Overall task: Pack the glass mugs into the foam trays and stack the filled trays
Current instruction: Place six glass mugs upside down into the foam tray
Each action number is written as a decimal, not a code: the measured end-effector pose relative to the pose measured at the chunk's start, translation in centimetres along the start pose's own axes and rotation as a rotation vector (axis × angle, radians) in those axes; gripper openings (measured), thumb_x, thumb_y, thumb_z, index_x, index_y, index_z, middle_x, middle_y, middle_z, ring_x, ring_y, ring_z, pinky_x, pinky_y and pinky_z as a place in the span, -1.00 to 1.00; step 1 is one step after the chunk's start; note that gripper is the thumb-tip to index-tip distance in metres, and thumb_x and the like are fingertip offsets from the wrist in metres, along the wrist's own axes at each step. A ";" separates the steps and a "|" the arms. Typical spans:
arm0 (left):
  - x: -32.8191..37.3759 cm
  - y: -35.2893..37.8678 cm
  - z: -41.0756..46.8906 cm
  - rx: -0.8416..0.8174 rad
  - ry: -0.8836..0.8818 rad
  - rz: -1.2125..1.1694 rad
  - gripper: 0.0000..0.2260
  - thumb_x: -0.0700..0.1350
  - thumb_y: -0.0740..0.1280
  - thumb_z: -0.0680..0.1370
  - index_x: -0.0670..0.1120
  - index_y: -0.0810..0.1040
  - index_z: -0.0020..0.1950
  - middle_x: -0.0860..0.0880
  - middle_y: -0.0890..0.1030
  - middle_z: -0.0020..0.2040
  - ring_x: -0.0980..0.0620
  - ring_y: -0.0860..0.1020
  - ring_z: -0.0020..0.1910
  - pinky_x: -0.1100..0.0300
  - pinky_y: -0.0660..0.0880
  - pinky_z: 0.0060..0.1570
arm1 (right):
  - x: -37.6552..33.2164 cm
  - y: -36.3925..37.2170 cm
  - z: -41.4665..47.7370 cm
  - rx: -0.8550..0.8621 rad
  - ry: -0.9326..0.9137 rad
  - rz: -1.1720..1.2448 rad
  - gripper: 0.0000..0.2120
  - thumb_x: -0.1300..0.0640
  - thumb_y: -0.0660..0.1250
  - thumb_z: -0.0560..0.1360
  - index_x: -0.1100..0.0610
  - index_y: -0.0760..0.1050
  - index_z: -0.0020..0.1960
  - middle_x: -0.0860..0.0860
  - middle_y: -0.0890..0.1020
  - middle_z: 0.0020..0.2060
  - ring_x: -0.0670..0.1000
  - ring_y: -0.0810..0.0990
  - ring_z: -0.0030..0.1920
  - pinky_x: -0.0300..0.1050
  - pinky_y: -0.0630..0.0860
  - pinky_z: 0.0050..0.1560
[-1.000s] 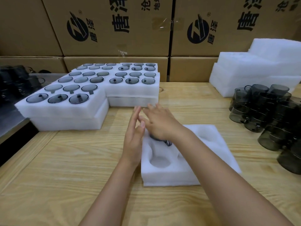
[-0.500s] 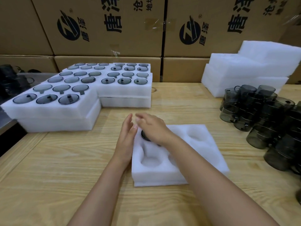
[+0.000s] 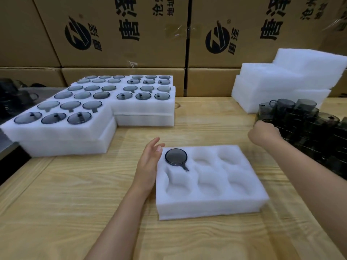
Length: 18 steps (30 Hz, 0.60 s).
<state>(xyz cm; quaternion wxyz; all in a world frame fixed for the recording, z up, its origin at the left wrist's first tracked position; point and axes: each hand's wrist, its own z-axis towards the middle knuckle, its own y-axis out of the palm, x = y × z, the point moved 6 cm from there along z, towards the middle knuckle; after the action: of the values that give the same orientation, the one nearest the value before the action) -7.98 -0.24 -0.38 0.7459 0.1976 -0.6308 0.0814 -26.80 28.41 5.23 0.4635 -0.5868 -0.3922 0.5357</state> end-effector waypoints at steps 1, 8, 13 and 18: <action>0.0 0.0 0.0 -0.002 -0.003 -0.010 -0.65 0.11 0.31 0.43 0.18 0.50 0.21 0.05 0.57 0.21 -0.04 0.53 0.24 -0.10 0.41 0.30 | -0.2 -0.3 -0.1 0.023 -0.005 0.009 -0.80 0.30 0.12 0.47 0.30 0.38 0.07 0.29 0.47 0.13 0.28 0.41 0.19 -0.01 0.40 -0.01; -0.2 -0.1 0.1 0.012 0.000 -0.040 -0.74 -0.07 0.22 0.60 0.10 0.45 0.29 0.01 0.58 0.18 0.18 0.63 -0.06 0.33 0.54 -0.15 | -2.5 -0.4 -1.9 0.080 -0.129 0.036 -0.70 0.32 0.19 0.45 0.27 0.51 0.16 0.24 0.54 0.12 0.25 0.46 0.16 0.00 0.48 0.04; 0.0 -0.2 0.0 0.031 0.000 -0.054 -0.69 -0.08 0.21 0.61 0.08 0.38 0.36 -0.04 0.59 0.15 0.16 0.62 -0.08 0.24 0.56 -0.08 | -2.5 0.8 -2.3 0.082 -0.089 -0.073 -0.59 -0.04 0.31 0.49 0.10 0.39 0.27 0.17 0.31 0.28 0.23 0.23 0.28 0.06 0.33 0.13; -0.2 -0.3 0.1 0.041 -0.015 -0.039 -0.72 -0.08 0.24 0.60 0.13 0.42 0.29 -0.04 0.61 0.12 0.09 0.63 -0.03 0.16 0.53 -0.02 | -1.7 1.9 -1.8 -0.023 -0.094 0.036 -0.52 0.03 0.30 0.50 0.09 0.31 0.38 0.20 0.41 0.27 0.23 0.39 0.26 -0.05 0.36 0.09</action>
<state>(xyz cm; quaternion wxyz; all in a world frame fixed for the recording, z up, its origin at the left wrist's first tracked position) -8.02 -0.50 -0.59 0.7383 0.2260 -0.6306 0.0783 -25.31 26.10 3.86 0.4281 -0.5731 -0.4092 0.5664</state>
